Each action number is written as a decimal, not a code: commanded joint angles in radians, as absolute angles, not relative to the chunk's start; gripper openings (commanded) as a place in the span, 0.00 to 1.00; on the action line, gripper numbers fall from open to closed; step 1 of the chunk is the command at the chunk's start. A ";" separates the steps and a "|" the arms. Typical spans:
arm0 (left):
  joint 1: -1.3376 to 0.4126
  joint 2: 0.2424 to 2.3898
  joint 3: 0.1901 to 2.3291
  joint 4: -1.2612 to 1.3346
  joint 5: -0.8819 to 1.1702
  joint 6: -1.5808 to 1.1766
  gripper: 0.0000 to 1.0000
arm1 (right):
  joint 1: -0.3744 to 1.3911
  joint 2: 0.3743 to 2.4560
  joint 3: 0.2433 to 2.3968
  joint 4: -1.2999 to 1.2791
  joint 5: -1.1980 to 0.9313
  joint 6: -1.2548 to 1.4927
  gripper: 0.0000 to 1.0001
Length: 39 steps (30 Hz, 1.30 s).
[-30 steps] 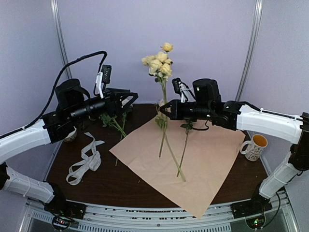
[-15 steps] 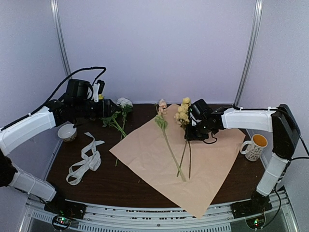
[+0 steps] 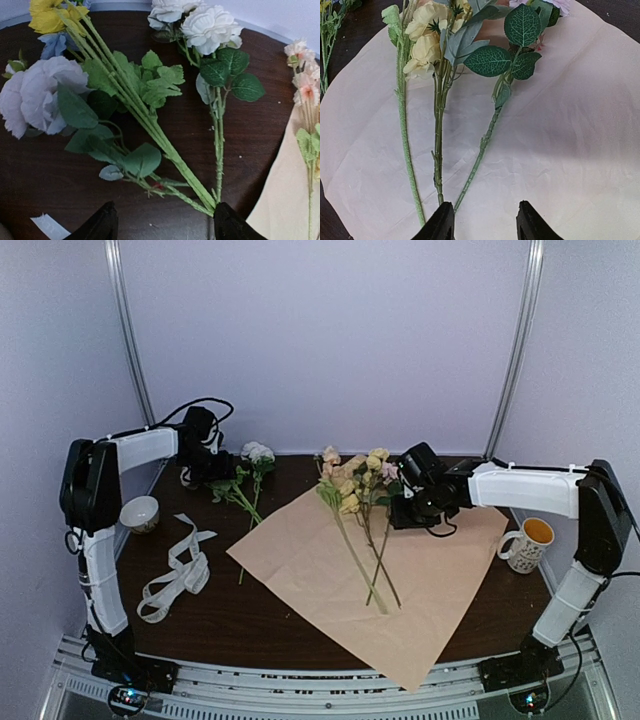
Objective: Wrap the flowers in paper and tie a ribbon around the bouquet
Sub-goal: Place the fake flower on the flattened wrapping paper, then pick up the fake flower from the corner of the board.
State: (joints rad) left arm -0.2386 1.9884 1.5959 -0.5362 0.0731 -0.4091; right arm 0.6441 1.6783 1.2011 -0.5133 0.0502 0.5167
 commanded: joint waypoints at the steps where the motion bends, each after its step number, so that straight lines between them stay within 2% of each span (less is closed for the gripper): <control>1: -0.236 2.158 1.817 -0.697 0.022 -0.319 0.70 | 0.666 1.653 1.172 -0.520 0.091 0.487 0.45; 6: -0.229 2.295 1.946 -0.788 0.008 -0.300 0.70 | 0.672 1.649 1.168 -0.524 0.086 0.472 0.45; 11: -0.230 2.277 1.855 -0.746 0.023 -0.327 0.66 | 0.672 1.647 1.177 -0.522 0.085 0.462 0.45; 13: -0.228 2.257 1.813 -0.719 0.007 -0.331 0.62 | 0.672 1.652 1.186 -0.521 0.080 0.457 0.45; 16: -0.212 2.253 1.791 -0.708 0.004 -0.332 0.44 | 0.672 1.663 1.200 -0.520 0.070 0.451 0.45; 22: -0.174 2.237 1.747 -0.692 0.025 -0.327 0.00 | 0.672 1.665 1.204 -0.523 0.066 0.450 0.45; 28: -0.139 2.089 1.626 -0.579 0.037 -0.353 0.00 | 0.672 1.653 1.210 -0.533 0.063 0.450 0.45; 33: -0.135 1.861 1.514 -0.424 0.058 -0.342 0.00 | 0.673 1.628 1.219 -0.536 0.054 0.448 0.45; 39: -0.136 1.539 1.305 -0.135 0.187 -0.341 0.00 | 0.680 1.567 1.207 -0.459 -0.040 0.416 0.45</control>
State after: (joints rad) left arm -0.1364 1.7206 1.4155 -0.4175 0.0811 -0.3454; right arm 0.6682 1.6466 1.1908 -0.5255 0.0296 0.4446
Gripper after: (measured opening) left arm 0.027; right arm 0.449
